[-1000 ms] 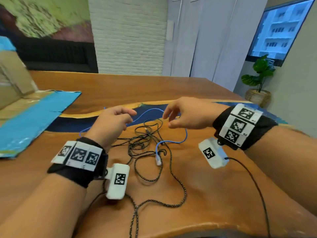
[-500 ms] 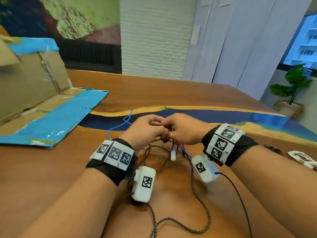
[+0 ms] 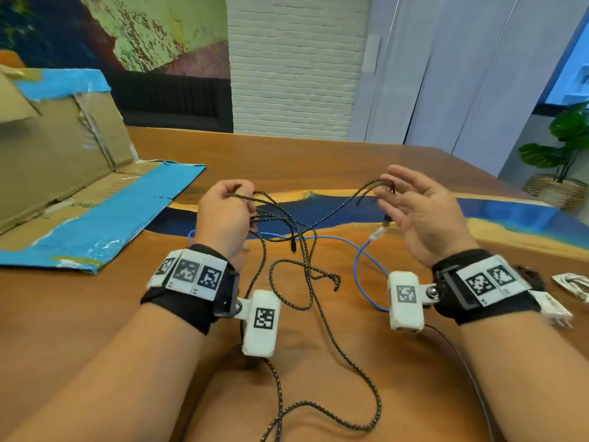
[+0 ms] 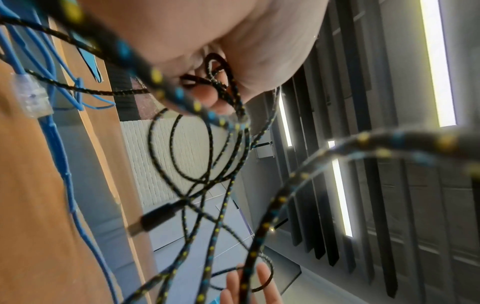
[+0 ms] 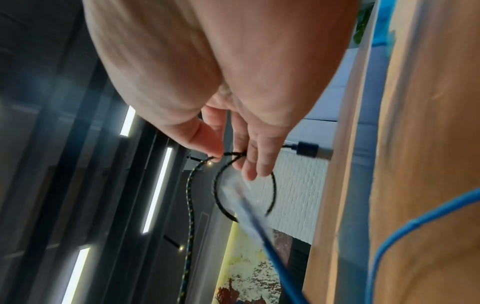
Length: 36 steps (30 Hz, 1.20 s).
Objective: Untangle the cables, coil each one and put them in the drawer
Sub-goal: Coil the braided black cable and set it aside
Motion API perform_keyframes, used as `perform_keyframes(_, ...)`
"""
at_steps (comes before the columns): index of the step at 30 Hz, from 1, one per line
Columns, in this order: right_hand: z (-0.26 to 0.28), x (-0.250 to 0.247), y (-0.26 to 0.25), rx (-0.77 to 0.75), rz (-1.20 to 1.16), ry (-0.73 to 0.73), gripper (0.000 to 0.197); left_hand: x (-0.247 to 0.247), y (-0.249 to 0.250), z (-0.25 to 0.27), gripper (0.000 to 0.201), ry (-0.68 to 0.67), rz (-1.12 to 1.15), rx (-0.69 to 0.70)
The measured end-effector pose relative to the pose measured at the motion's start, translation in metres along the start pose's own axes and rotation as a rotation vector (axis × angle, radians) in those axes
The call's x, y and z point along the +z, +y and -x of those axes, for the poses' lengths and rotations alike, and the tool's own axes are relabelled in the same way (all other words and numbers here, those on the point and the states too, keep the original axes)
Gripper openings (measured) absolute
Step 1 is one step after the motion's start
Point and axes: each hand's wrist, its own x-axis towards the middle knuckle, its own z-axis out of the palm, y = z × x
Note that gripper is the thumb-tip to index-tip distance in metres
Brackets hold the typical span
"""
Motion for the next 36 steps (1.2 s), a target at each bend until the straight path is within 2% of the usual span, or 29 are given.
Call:
perform_keyframes(3, 0.005, -0.004, 0.008, 0.019, 0.25, -0.051, 0.048, 0.004, 0.005, 0.006, 0.017, -0.062, 0.032, -0.035)
perform_keyframes(5, 0.01, -0.004, 0.008, -0.001, 0.416, -0.112, 0.047, 0.011, 0.008, 0.011, 0.019, -0.119, 0.048, -0.053)
perform_keyframes(8, 0.023, 0.005, 0.008, 0.005, 0.409, -0.245, 0.03, 0.033, 0.016, 0.02, 0.024, -0.24, 0.029, -0.007)
perform_keyframes(12, 0.036, 0.018, 0.019, 0.067, 0.485, -0.407, 0.051, 0.061, 0.037, 0.026, 0.029, -0.363, 0.087, 0.091)
perform_keyframes(15, 0.036, 0.017, 0.024, 0.045, 0.609, -0.323, 0.025, 0.068, 0.054, 0.02, 0.034, -0.395, 0.17, 0.136)
perform_keyframes(17, 0.031, 0.008, 0.023, 0.041, 0.577, -0.227, 0.01, 0.062, 0.058, 0.01, 0.04, -0.383, 0.132, 0.138)
perform_keyframes(21, 0.023, -0.007, 0.018, 0.119, 0.291, -0.095, 0.017, 0.035, 0.041, -0.003, 0.052, -0.365, -0.123, 0.044)
perform_keyframes(25, 0.023, -0.008, 0.017, 0.134, 0.238, -0.048, 0.019, 0.014, 0.024, 0.008, 0.055, -0.453, -0.301, -0.063)
perform_keyframes(27, 0.024, -0.006, 0.018, 0.155, 0.196, -0.053, 0.02, 0.011, 0.026, 0.011, 0.051, -0.47, -0.262, -0.103)
perform_keyframes(31, 0.027, -0.001, 0.015, 0.192, -0.016, -0.098, 0.02, 0.009, 0.028, 0.019, 0.023, -0.529, -0.223, -0.15)
perform_keyframes(34, 0.027, 0.0, 0.016, 0.168, -0.01, -0.068, 0.016, 0.006, 0.025, 0.017, 0.015, -0.552, -0.17, -0.126)
perform_keyframes(36, 0.024, -0.003, 0.018, 0.12, 0.089, -0.007, 0.03, 0.004, 0.029, 0.011, 0.013, -0.488, -0.108, -0.059)
